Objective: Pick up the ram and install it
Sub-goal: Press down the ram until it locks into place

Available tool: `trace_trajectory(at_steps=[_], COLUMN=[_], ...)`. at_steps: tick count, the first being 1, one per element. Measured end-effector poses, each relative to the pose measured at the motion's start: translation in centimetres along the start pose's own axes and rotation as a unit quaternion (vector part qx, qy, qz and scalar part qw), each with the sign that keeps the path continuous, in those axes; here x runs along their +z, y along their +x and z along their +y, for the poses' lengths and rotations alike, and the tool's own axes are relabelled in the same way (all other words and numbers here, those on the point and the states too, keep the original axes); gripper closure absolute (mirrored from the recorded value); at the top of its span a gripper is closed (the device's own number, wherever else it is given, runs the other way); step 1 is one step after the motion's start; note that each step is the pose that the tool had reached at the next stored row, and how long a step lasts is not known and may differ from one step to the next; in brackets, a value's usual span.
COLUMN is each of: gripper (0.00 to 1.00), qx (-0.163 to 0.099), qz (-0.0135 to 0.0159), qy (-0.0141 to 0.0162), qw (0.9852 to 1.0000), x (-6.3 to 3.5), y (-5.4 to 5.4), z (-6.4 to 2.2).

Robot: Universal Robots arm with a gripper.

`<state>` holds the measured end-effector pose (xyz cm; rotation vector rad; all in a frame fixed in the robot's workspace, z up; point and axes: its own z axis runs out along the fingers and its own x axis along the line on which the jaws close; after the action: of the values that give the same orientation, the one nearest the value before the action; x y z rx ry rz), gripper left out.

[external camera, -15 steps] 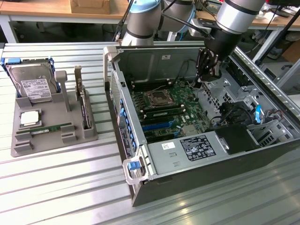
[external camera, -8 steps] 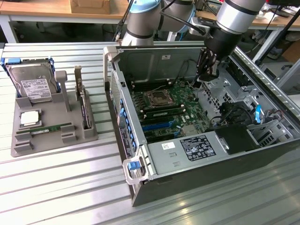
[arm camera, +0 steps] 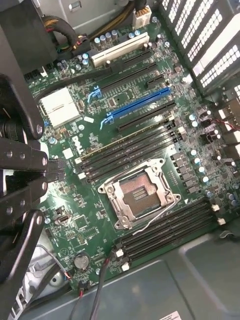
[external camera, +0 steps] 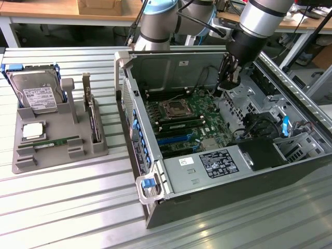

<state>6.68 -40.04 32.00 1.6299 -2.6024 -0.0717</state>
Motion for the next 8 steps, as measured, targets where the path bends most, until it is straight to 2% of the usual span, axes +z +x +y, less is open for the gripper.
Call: trace_trajectory(at_steps=[8], gripper=[0.89], qx=[0.04], qz=[-0.003], qy=[-0.0014], qw=[0.9992], x=[0.0], y=[0.0], z=[0.0])
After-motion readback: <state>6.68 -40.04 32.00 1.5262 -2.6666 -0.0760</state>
